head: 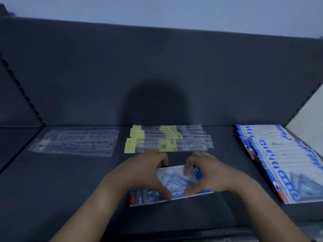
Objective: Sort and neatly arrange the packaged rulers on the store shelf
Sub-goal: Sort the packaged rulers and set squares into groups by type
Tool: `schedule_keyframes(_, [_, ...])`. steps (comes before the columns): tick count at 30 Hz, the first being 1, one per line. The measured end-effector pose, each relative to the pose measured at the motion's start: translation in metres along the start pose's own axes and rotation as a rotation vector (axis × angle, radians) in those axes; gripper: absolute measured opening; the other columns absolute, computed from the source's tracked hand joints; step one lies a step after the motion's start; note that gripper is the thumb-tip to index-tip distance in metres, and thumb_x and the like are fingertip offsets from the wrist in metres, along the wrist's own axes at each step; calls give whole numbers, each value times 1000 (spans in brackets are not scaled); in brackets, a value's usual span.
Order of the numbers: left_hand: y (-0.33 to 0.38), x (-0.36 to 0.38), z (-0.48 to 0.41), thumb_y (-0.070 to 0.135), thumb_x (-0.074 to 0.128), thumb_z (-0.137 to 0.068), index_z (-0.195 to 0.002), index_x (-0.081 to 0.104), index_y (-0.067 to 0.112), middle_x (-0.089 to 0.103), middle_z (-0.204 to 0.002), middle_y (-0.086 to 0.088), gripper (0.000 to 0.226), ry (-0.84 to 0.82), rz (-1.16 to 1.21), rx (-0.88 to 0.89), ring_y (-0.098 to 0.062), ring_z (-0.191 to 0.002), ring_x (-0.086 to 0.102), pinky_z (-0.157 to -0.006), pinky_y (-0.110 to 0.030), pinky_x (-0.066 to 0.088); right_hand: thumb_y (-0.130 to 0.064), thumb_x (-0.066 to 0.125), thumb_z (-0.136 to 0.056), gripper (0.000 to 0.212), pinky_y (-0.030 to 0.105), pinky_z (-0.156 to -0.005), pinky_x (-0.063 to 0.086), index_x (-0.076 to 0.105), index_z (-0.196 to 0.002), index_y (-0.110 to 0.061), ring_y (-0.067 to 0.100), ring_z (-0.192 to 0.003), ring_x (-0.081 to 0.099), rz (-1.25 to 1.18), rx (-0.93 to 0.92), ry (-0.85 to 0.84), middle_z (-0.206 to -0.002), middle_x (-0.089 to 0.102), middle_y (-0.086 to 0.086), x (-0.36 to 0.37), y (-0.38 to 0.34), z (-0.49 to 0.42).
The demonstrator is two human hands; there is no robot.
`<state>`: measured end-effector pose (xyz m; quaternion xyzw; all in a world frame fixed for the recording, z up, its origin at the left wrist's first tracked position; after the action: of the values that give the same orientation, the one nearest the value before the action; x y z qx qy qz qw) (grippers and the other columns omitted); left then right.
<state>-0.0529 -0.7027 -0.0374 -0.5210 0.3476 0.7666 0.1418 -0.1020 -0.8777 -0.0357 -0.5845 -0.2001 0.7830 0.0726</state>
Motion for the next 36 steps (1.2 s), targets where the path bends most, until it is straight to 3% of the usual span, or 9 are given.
schedule_keyframes(7, [8, -2, -17, 67, 84, -41, -80, 55, 19, 57, -77, 3, 68, -244, -95, -119, -15, -64, 47, -54, -28, 33, -44, 78, -69, 82, 23, -93, 18, 33, -138, -37, 6, -122, 29, -17, 81, 108, -130, 37, -14, 7, -6, 18])
schedule_keyframes(11, [16, -5, -22, 65, 84, -42, -76, 52, 21, 52, -72, 6, 65, -292, -178, -107, -14, -61, 44, -53, -27, 31, -35, 79, -69, 64, 16, -88, 14, 46, -124, -39, -1, -120, 26, -126, 35, 161, -127, 37, -18, 13, 6, 35])
schedule_keyframes(13, [22, -7, -23, 60, 86, -46, -82, 48, 23, 51, -81, 7, 65, -287, -172, -128, -13, -66, 43, -55, -27, 32, -29, 82, -66, 58, 23, -92, 27, 50, -116, -32, 4, -110, 39, -205, 37, 209, -118, 46, -12, 10, 15, 40])
schedule_keyframes(15, [30, -8, -23, 53, 89, -50, -87, 46, 31, 52, -90, 12, 60, -273, -122, -136, -9, -73, 48, -58, -25, 38, -12, 82, -65, 57, 22, -81, 42, 52, -112, -25, 5, -90, 50, -375, 9, 254, -104, 53, -6, 5, 23, 43])
schedule_keyframes(20, [75, -22, -29, 22, 85, -70, -88, 55, 30, 72, -78, 6, 36, -88, 263, -41, -5, -63, 64, -56, -18, 45, 15, 70, -68, 51, 22, -66, 46, 59, -108, -13, 11, -72, 53, -607, -119, 300, -84, 58, -1, -25, 63, 65])
schedule_keyframes(24, [145, -24, -52, 16, 84, -72, -84, 59, 26, 68, -64, 0, 29, 118, 500, 68, -11, -53, 51, -50, -23, 38, 3, 78, -70, 41, 24, -77, 55, 65, -104, -16, 13, -81, 65, -764, -187, 351, -96, 71, 0, -72, 132, 119])
schedule_keyframes(27, [205, -6, -87, 14, 83, -73, -89, 60, 15, 67, -63, 1, 27, 96, 548, 85, -14, -56, 53, -54, -25, 38, -10, 80, -72, 45, 35, -83, 57, 63, -111, -24, 21, -94, 69, -757, -164, 251, -105, 72, -1, -92, 191, 160])
schedule_keyframes(31, [264, 33, -132, 23, 83, -74, -90, 59, 22, 74, -74, 1, 29, -15, 460, 36, -13, -62, 57, -63, -29, 42, -13, 79, -72, 43, 37, -72, 60, 62, -107, -31, 23, -85, 69, -691, 21, 274, -103, 70, 0, -102, 258, 190])
schedule_keyframes(36, [296, 61, -159, 39, 83, -70, -89, 61, 31, 63, -80, 11, 30, 47, 139, -3, 0, -66, 54, -64, -24, 48, -36, 81, -70, 63, 5, -51, 42, 43, -120, -43, 0, -71, 57, -327, 120, 274, -99, 50, -22, -94, 291, 197])
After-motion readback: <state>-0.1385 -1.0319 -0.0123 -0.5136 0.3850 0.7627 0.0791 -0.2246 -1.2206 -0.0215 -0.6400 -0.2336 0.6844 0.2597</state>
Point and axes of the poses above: each hand's wrist, its own z-axis away from the middle knuckle, its own x-axis out of the palm, y = z × x, the point moved 4 cm from there along -z, towards the middle knuckle
